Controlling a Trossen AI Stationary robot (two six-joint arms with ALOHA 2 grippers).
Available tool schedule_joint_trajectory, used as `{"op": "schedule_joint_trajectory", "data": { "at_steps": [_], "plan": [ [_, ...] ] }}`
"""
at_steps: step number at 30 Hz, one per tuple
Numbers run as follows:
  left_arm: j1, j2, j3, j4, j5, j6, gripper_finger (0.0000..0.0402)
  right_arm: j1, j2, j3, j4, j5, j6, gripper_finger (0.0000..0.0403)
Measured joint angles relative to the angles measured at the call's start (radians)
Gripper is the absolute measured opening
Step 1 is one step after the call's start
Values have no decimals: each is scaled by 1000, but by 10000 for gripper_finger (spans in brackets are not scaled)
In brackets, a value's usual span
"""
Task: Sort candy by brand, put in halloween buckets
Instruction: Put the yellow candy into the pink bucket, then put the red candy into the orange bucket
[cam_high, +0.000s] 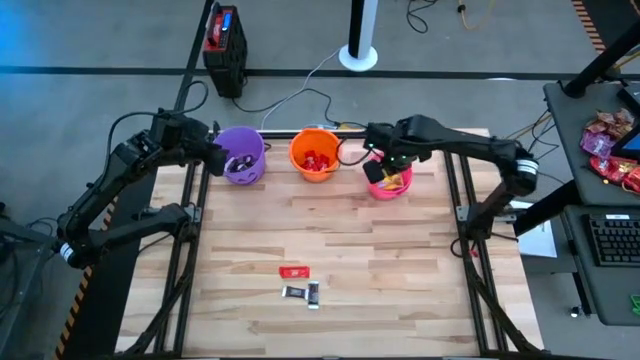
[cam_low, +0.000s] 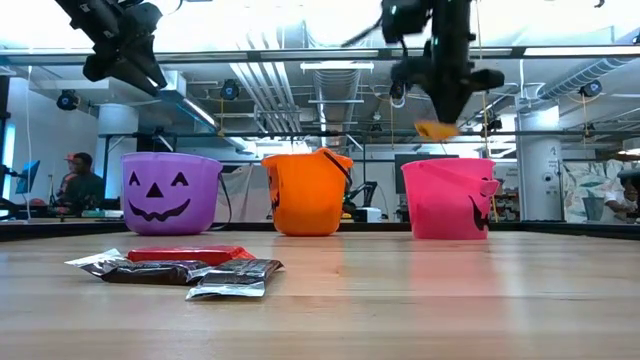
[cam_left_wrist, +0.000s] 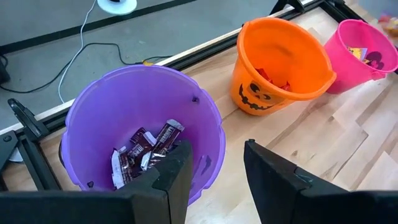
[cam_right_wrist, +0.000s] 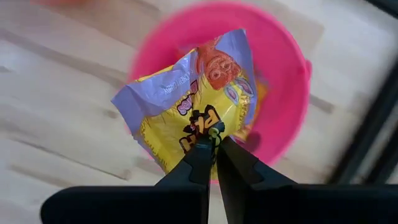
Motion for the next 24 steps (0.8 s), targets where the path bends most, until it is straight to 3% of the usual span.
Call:
{"op": "schedule_joint_trajectory", "data": {
  "at_steps": [7,17,21,24],
  "plan": [
    [0,0,0,0,0,0,129,-14,107,-1,-58,8,-8,27],
    [0,0,0,0,7,0,129,-27,119,-1,-55,38,-13,124],
    [-12,-2,0,0,142,21,129,-25,69,10,-45,37,-13,154],
    [-60,-3,0,-20,358,17,129,-15,24,21,-13,37,7,167]
  ]
}}
